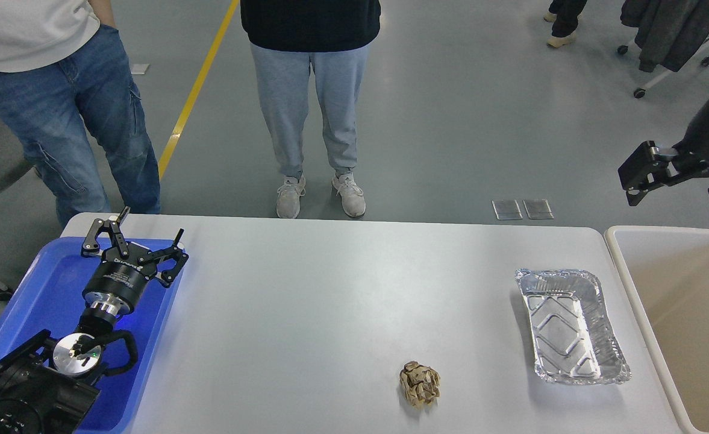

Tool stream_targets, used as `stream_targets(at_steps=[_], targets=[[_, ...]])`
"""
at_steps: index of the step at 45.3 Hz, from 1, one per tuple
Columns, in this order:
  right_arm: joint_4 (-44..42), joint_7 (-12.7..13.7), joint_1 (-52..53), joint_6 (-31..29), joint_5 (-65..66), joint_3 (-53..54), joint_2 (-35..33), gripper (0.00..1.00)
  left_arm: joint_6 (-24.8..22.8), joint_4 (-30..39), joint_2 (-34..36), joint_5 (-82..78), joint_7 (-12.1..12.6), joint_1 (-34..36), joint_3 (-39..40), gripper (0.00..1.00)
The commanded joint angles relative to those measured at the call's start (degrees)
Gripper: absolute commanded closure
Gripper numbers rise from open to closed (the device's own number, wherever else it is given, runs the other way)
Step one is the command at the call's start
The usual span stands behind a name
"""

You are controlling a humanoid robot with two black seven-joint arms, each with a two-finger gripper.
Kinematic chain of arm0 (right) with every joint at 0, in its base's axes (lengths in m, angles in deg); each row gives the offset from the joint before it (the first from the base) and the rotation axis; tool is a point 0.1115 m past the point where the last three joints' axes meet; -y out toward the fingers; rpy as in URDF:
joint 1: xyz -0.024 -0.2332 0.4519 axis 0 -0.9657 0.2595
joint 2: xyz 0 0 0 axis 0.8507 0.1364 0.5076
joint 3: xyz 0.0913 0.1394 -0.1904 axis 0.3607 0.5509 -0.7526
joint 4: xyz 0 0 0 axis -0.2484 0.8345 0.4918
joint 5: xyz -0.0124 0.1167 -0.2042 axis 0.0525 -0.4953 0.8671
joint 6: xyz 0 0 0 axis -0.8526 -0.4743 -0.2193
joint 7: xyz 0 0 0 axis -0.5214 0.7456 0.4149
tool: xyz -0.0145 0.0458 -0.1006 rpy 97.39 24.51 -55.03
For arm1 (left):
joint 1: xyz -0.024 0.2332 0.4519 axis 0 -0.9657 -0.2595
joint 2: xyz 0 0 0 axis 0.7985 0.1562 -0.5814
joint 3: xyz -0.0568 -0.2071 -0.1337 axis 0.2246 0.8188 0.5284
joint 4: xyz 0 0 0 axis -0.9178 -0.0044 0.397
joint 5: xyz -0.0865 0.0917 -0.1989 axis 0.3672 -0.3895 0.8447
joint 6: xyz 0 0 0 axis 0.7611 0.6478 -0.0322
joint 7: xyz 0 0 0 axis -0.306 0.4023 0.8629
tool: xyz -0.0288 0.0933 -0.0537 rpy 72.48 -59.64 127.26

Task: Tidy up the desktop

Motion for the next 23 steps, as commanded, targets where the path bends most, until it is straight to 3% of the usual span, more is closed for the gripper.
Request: stream_targets(at_steps=[1, 23], targets=[[0.01, 0.00, 0.56, 0.00, 0.02, -0.11, -0.09, 0.00, 0.00, 0.00, 0.00, -0.08, 0.00, 0.00, 0.02, 0.00], [0.01, 0.00, -0.23, 0.00, 0.64, 0.07, 0.26, 0.00, 0.00, 0.00, 0.00, 0.00, 0.00, 0.08, 0.02, 0.00]])
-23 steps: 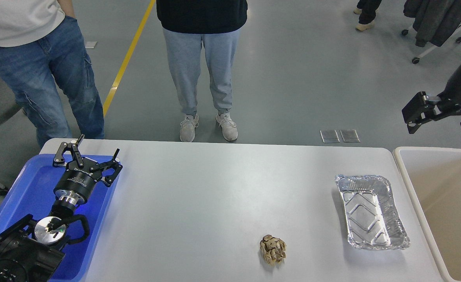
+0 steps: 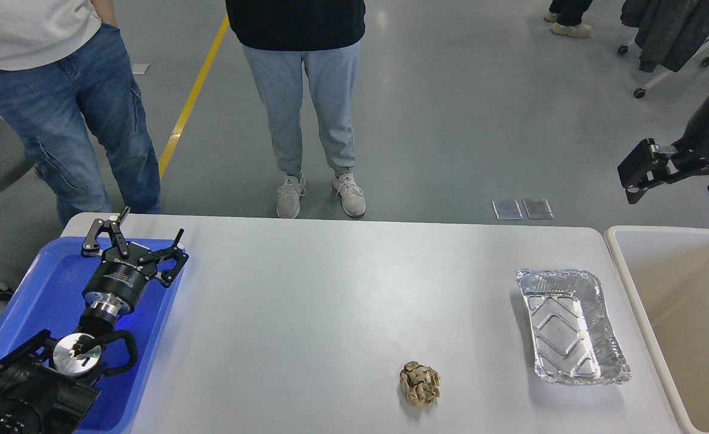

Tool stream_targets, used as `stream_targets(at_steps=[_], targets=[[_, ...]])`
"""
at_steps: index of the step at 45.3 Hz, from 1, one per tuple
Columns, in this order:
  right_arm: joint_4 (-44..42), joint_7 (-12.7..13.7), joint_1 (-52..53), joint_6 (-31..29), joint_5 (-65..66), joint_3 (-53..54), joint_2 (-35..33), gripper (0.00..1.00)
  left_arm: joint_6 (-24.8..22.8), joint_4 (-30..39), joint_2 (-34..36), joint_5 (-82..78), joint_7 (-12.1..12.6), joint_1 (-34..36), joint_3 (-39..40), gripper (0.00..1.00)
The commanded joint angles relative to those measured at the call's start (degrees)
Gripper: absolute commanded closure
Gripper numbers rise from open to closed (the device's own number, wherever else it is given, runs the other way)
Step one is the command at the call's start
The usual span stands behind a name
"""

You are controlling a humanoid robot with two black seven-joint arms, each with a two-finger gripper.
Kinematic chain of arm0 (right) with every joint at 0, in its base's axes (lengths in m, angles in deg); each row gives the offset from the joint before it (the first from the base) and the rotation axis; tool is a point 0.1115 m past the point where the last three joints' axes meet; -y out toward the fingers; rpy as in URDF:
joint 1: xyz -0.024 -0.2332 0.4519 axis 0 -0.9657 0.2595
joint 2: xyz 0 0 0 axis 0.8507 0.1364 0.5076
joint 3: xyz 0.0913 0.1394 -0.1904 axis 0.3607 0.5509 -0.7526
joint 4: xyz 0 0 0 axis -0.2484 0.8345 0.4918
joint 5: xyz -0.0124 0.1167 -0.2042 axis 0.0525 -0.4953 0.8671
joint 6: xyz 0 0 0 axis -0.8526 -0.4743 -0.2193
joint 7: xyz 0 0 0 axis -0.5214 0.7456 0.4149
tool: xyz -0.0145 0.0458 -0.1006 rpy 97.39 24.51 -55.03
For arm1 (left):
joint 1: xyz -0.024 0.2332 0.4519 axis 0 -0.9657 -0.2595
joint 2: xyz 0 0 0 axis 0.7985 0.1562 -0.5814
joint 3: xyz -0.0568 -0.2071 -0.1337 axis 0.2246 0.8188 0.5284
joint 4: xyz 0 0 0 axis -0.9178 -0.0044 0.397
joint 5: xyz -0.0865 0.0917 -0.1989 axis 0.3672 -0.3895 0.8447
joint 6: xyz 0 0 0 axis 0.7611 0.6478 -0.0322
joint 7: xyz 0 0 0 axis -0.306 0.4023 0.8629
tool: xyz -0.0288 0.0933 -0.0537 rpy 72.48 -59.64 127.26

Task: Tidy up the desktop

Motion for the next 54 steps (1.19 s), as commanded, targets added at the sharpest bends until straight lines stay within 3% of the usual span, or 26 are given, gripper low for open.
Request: stream_targets(at_steps=[1, 54], targets=[[0.01, 0.00, -0.35, 0.00, 0.46, 0.03, -0.01, 0.00, 0.00, 0.00, 0.00, 0.02, 0.00, 0.00, -0.09, 0.00], [-2.54, 0.09, -1.32, 0.00, 2.04, 1.53, -2.47, 0.00, 0.00, 0.09, 0.00, -0.07, 0.18, 0.00, -0.10, 0.00]])
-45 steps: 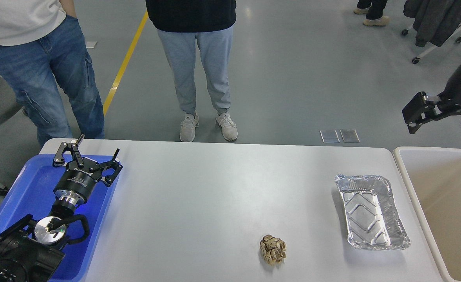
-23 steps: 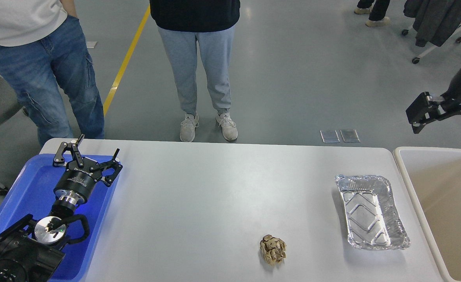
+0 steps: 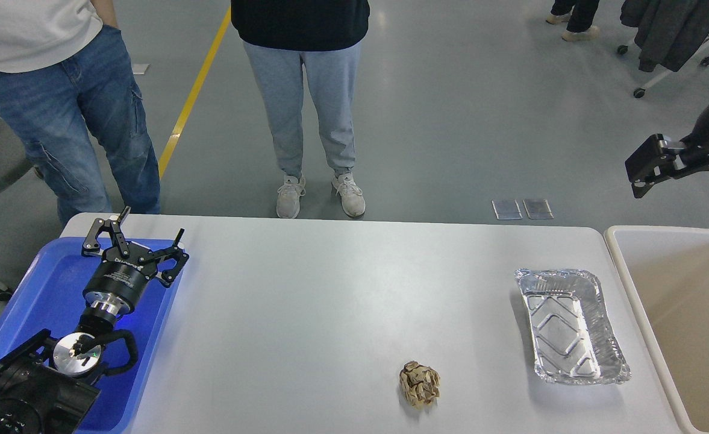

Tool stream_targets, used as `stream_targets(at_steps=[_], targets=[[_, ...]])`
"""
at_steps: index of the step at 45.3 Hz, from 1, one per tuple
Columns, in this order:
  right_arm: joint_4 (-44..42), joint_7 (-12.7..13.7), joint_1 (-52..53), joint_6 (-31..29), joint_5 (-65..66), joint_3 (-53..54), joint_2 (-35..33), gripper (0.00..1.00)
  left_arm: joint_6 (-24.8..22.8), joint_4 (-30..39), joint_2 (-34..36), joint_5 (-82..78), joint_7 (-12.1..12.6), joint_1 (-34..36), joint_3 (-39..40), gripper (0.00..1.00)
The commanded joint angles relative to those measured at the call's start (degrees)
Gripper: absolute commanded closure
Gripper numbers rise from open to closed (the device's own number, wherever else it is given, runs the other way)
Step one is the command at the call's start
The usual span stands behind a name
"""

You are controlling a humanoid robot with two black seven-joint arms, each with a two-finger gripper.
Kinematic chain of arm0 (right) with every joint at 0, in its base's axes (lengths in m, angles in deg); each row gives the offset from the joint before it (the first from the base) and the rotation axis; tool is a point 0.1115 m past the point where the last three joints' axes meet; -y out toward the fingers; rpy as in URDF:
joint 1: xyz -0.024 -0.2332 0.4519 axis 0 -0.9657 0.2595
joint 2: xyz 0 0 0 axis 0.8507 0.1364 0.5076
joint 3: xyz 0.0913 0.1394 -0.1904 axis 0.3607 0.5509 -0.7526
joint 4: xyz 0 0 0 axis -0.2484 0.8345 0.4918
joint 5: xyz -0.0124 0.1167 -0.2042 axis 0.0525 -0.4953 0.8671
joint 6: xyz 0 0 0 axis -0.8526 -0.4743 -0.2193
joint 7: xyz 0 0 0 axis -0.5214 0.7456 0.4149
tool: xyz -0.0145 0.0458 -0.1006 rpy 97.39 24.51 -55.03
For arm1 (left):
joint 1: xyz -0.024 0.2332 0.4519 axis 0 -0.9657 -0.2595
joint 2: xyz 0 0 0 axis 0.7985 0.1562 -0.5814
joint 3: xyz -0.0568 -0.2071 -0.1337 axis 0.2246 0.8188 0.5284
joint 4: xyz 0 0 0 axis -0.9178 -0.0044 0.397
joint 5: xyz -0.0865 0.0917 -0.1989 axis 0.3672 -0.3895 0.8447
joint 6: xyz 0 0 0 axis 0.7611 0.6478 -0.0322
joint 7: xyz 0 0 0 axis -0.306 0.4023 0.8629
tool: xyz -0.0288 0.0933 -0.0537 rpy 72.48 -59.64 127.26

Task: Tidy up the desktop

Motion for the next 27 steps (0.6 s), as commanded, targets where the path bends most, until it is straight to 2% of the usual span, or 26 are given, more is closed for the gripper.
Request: stream_targets(at_steps=[1, 9, 27], targets=[[-0.10, -0.01, 0.06, 0.00, -0.15, -1.06, 0.48, 0.00, 0.00, 0.09, 0.00, -0.01, 0.04, 0.01, -0.02, 0.00], [-0.18, -0.10, -0.20, 0.00, -1.20, -2.91, 0.57, 0.00, 0.00, 0.09, 0.00, -0.01, 0.04, 0.01, -0.02, 0.00], [-0.01, -0.10, -9.95, 0.00, -2.96, -3.53, 2.76, 0.00, 0.00, 0.09, 0.00, -0.01, 0.04, -0.07, -0.02, 0.00]])
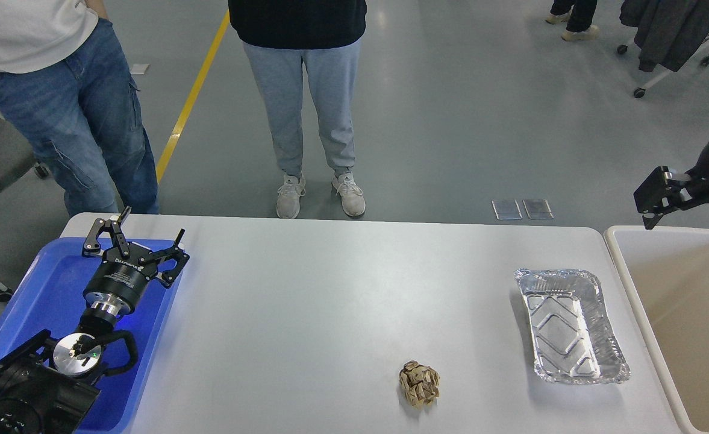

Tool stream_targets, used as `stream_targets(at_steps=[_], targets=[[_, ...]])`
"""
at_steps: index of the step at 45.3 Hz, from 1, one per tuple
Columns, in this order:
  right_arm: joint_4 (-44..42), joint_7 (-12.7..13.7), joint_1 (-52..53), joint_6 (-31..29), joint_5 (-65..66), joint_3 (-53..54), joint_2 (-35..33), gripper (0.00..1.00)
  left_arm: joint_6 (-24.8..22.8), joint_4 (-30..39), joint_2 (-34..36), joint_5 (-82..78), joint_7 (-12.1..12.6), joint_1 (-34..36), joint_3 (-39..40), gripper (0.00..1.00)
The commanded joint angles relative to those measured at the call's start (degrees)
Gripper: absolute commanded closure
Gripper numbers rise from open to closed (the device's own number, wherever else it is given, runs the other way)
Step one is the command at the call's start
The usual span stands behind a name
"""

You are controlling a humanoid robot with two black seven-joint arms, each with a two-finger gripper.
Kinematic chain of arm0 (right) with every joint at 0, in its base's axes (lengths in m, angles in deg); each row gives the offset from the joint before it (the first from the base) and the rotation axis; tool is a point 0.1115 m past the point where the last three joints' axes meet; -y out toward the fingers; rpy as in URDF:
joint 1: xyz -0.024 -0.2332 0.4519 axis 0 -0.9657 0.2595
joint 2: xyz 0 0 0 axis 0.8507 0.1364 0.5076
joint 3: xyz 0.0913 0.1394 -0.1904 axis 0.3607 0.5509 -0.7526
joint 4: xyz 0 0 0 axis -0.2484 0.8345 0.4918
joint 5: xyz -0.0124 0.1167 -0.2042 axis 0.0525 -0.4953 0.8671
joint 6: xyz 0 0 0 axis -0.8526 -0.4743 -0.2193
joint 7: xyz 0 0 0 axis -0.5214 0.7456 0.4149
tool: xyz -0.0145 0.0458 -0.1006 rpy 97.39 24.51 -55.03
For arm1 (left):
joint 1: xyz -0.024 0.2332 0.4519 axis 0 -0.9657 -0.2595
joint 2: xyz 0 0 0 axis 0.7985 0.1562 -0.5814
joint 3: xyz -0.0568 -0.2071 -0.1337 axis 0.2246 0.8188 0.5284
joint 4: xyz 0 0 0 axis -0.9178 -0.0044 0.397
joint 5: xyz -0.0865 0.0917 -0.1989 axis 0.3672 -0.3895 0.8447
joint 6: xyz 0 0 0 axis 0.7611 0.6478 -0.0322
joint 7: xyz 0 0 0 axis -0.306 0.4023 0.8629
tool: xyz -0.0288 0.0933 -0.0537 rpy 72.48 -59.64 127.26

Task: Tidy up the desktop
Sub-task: 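Lower the right gripper onto the edge of the silver foil tray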

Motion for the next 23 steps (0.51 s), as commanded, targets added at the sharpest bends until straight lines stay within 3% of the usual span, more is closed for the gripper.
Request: stream_targets(at_steps=[1, 14, 23], targets=[[0.15, 0.00, -6.00, 0.00, -1.07, 0.72, 1.58, 0.00, 0.00, -0.05, 0.00, 0.00, 0.00, -0.03, 0.00, 0.00], [-5.82, 0.00, -20.67, 0.00, -0.89, 13.55, 1.22, 0.00, 0.00, 0.04, 0.00, 0.00, 0.00, -0.03, 0.00, 0.00], [-9.60, 0.09, -23.49, 0.00, -0.19, 14.09, 1.84, 0.00, 0.00, -0.05, 0.00, 0.00, 0.00, -0.03, 0.00, 0.00]])
